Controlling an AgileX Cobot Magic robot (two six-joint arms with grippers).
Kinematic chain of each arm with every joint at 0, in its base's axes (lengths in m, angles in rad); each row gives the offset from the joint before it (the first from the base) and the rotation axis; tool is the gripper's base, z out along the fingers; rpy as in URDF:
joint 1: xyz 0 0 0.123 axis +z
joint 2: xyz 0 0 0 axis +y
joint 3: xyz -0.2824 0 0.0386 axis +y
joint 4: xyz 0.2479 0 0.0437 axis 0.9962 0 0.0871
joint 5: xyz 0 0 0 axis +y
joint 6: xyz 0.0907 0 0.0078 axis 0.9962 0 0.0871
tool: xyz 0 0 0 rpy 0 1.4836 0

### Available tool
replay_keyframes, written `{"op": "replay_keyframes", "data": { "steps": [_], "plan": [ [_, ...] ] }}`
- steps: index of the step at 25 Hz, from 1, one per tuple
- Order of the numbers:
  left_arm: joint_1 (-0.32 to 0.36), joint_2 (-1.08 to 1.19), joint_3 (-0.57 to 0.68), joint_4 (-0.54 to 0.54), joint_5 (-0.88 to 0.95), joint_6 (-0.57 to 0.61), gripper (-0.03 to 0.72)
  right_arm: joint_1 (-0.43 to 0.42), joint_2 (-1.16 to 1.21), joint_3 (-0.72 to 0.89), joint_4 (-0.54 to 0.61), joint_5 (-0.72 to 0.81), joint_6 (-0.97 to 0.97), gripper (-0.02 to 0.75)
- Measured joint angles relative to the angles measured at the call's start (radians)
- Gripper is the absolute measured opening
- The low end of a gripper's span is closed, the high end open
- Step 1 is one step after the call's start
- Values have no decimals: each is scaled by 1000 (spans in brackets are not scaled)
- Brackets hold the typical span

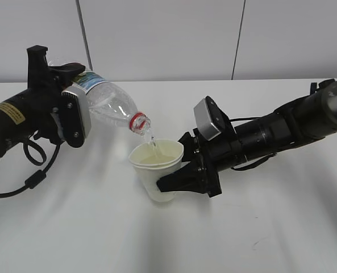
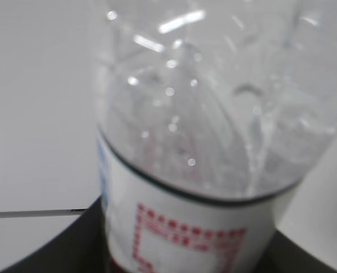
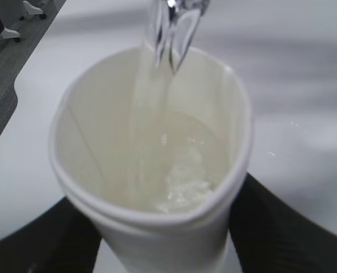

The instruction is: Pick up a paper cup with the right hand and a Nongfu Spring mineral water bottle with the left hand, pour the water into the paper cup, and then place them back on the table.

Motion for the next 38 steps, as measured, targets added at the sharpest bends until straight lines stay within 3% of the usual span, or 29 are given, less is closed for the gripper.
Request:
{"op": "replay_keyframes", "data": {
  "steps": [18, 25, 33, 38],
  "plan": [
    [-20, 4, -2, -35, -5, -37, 337, 0, 0, 0, 39, -7, -28, 480],
    [-115, 50, -2, -173, -1, -296, 329, 0, 0, 0, 88, -7, -79, 479],
    [-132, 63, -2, -222, 1, -869, 328, 0, 0, 0, 154, -10, -136, 479],
    [-133, 63, -2, -210, 1, -1134, 328, -12, 0, 0, 242, -10, -174, 479]
  ]
}}
